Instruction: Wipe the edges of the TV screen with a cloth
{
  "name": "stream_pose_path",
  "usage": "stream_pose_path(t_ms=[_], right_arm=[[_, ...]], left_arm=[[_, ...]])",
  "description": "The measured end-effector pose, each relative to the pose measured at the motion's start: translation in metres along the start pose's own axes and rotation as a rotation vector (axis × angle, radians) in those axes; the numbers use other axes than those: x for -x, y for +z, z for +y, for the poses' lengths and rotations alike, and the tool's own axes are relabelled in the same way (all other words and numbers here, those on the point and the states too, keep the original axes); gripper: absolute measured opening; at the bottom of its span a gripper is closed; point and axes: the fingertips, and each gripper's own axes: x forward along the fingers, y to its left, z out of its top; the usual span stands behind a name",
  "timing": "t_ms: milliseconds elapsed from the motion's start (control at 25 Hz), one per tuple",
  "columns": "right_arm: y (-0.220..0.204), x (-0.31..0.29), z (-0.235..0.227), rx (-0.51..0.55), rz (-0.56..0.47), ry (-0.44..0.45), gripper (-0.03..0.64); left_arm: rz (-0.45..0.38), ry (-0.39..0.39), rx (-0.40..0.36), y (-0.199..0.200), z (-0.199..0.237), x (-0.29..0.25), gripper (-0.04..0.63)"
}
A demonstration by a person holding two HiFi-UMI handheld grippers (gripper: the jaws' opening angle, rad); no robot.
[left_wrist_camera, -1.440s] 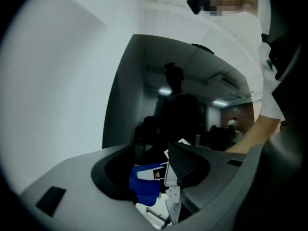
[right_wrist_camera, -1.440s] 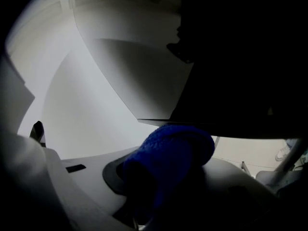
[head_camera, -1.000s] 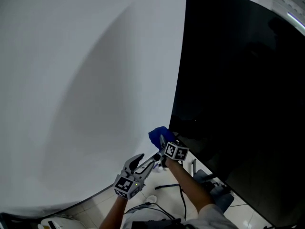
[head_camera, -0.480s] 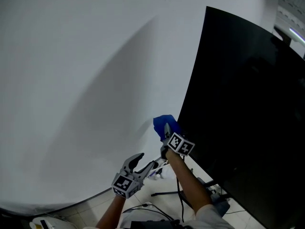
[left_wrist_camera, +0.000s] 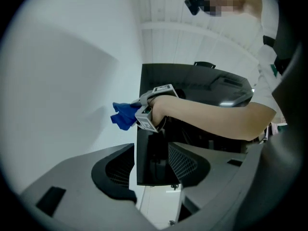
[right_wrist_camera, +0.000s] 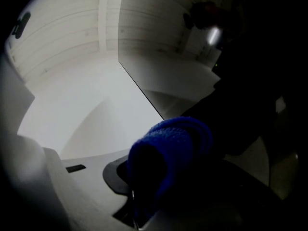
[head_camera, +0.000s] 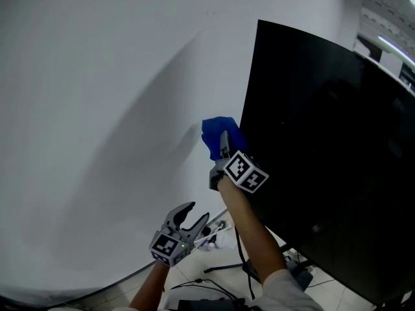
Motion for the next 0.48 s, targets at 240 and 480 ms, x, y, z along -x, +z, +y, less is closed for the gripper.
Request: stream_pose_path(t_ms=[240, 480], right_arm=[[0.08, -0.025, 0.049, 0.011, -0.107, 0.071, 0.1], [0.16, -0.051, 0.103, 0.093, -0.206, 0.125, 0.1]], left_arm=[[-0.026, -0.021, 0.016, 0.02, -0.012, -0.006, 0.196], [-0.042, -0.022, 0.006, 0.015, 0.0, -0.006, 0.196]])
